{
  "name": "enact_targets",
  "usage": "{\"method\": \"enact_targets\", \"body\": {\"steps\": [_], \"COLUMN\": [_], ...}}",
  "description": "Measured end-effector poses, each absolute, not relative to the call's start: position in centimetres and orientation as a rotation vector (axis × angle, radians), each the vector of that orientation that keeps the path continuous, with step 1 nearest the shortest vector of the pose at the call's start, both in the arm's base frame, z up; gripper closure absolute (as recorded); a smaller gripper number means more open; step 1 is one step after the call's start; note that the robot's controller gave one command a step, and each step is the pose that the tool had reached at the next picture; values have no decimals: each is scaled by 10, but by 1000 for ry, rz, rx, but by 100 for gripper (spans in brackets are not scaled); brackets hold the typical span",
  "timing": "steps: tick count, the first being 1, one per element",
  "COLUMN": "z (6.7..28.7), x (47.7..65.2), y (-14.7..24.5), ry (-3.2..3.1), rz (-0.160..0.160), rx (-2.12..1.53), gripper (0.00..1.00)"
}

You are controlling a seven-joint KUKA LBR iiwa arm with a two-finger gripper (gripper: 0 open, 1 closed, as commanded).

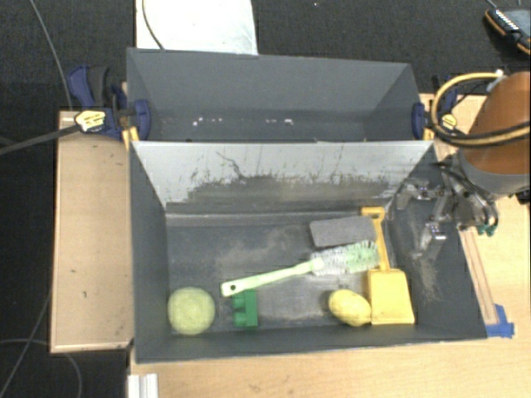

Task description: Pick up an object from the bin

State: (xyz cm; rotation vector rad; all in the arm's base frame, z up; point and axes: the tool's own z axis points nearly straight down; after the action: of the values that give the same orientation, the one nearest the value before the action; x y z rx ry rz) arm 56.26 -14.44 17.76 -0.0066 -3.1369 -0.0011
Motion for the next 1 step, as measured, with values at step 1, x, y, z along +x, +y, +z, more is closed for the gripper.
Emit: {"method": "enact_targets", "body": {"steps": [1], "z": [182], "x": [565], "y": [-144], "ry": [-3145], "rz": [1], "rx": [3], "gripper": [0]}}
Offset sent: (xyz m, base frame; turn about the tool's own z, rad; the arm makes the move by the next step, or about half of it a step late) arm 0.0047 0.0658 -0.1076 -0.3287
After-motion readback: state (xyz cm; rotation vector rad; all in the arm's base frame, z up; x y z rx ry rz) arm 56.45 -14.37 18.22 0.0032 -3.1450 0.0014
